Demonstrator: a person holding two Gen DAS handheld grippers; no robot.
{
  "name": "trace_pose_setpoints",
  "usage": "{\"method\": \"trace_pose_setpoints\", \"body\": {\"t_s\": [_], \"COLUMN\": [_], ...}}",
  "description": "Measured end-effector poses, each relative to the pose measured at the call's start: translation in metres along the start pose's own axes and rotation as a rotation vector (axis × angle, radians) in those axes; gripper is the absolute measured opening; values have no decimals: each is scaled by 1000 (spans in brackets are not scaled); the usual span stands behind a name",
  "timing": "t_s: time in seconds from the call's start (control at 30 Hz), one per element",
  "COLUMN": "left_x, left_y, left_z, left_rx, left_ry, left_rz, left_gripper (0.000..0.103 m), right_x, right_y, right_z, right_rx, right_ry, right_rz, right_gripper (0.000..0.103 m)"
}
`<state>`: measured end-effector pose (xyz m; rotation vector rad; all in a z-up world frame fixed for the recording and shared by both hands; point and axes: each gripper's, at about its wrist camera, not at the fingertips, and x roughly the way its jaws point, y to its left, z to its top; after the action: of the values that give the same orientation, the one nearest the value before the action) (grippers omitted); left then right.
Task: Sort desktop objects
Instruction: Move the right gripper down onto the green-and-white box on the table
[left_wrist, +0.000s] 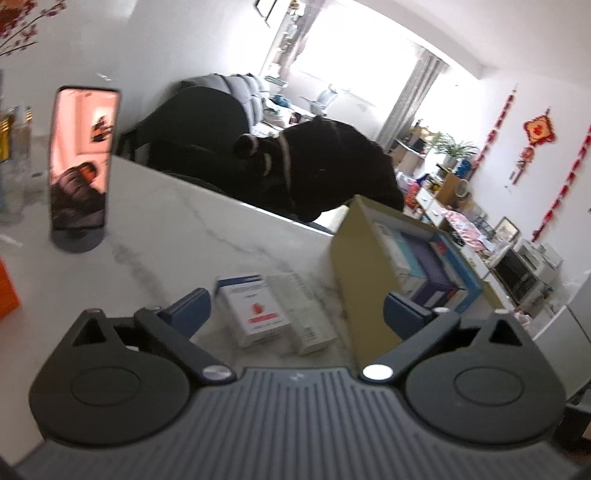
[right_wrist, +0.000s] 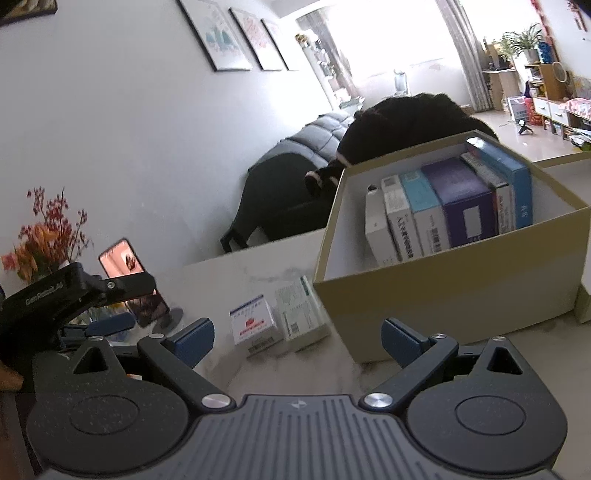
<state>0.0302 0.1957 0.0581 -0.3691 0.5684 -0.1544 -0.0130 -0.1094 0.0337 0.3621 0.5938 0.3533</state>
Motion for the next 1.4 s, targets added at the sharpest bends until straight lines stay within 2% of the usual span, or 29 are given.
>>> {"method": "trace_pose_setpoints", "body": {"t_s": [0.27,0.4,0.6,1.0,1.17,1.23,1.33,1.4], "left_x": [-26,-35,-43,-42,-43,-42,-42,-42], "left_y": [35,54,71,94,97,99,101,102], "left_z": [-29,-38,-45,-52,-52,-52,-52,-52], "left_rx": [-64,-126,-146,-198,-207,-211,-217,-219], "left_ry": [-21,-19,-15,8,13,15,17,18], "left_rz": [88,116,160,176,181,183,183,183], "left_gripper": [103,103,103,103,103,103,103,103], "right_x": [29,48,87,140,160,165,172,178], "right_y": [18,30,38,71,90,101,110,110], "right_z": [-11,-18,-22,-33,-47,-56,-64,-64], "right_rx": [-90,-165,-273,-571,-753,-866,-962,-976], "right_ry": [71,114,178,233,249,233,238,238], "right_rz": [-14,11,1,-181,-293,-347,-350,-382], "right_gripper": [99,98,91,79,74,74,74,72]}}
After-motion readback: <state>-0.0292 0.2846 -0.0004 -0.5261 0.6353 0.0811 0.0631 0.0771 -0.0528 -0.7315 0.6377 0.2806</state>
